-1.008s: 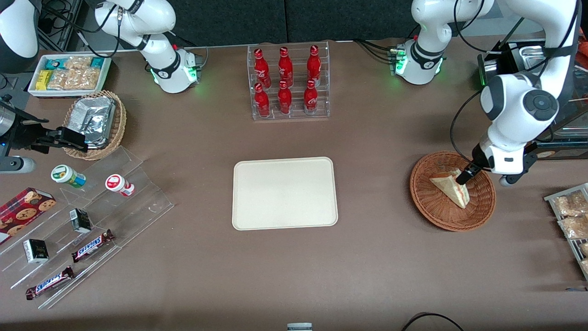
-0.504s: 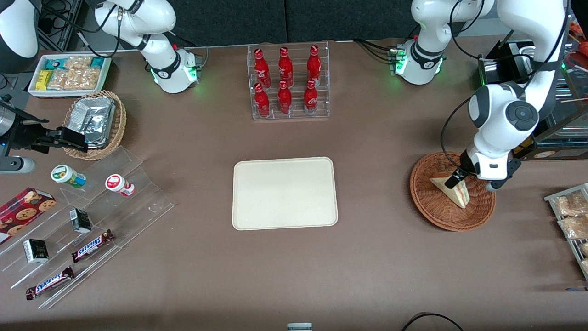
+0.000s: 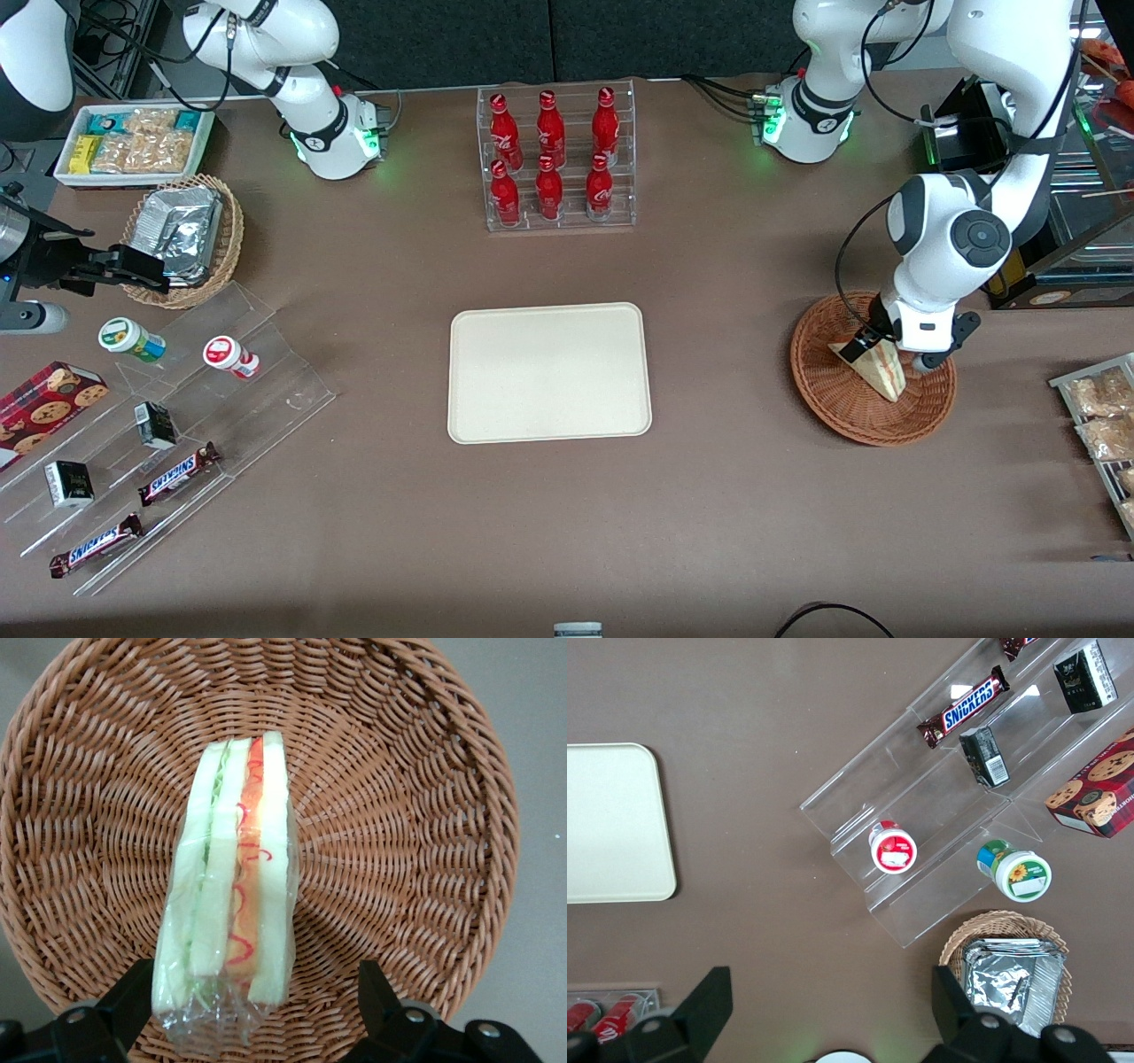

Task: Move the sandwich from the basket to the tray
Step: 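Close the left gripper on the wrapped sandwich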

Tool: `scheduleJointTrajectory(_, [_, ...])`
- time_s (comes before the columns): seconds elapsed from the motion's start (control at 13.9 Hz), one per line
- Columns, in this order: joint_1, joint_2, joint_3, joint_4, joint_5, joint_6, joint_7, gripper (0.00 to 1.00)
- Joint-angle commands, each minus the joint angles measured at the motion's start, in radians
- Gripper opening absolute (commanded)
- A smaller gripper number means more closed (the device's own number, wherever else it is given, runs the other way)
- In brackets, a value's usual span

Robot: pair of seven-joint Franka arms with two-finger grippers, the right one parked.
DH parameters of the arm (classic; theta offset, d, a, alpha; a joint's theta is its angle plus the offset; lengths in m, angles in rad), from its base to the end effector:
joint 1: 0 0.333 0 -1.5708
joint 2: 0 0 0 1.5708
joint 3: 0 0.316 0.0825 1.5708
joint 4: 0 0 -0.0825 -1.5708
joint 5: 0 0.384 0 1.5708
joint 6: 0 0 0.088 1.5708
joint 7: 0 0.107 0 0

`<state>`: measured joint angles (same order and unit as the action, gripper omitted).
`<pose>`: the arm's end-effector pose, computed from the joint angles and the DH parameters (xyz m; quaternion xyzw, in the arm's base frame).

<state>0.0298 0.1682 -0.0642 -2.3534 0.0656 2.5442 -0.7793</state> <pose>0.5146 -0.0188 0.2613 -0.9406 -0.3391 -0.0160 0.0077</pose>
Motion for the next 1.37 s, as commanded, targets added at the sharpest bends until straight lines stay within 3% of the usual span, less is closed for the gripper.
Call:
scheduleJointTrajectory(0.0, [0.005, 0.016, 0.006, -0.004, 0.051, 0.030, -0.015, 1.00])
scheduleJointTrajectory(0.22, [0.009, 0.033, 0.009, -0.001, 0.060, 0.051, -0.014, 0.97])
scheduleJointTrajectory(0.29, [0.009, 0.037, 0.009, 0.000, 0.060, 0.051, -0.014, 0.90])
scheduleJointTrajectory(0.36, [0.009, 0.037, 0.009, 0.002, 0.060, 0.051, -0.015, 0.75])
scheduleJointTrajectory(0.43, [0.009, 0.037, 0.012, 0.003, 0.060, 0.051, -0.015, 0.52])
scheduleJointTrajectory(0.5, [0.009, 0.039, 0.018, 0.005, 0.060, 0.051, -0.014, 0.37])
scheduleJointTrajectory(0.65, [0.009, 0.034, 0.018, 0.011, 0.060, 0.048, -0.005, 0.17])
scheduleJointTrajectory(0.86, [0.006, 0.001, 0.018, 0.038, 0.066, -0.016, -0.001, 0.16])
scheduleJointTrajectory(1.3, [-0.007, -0.072, -0.090, 0.320, 0.065, -0.507, -0.006, 0.16])
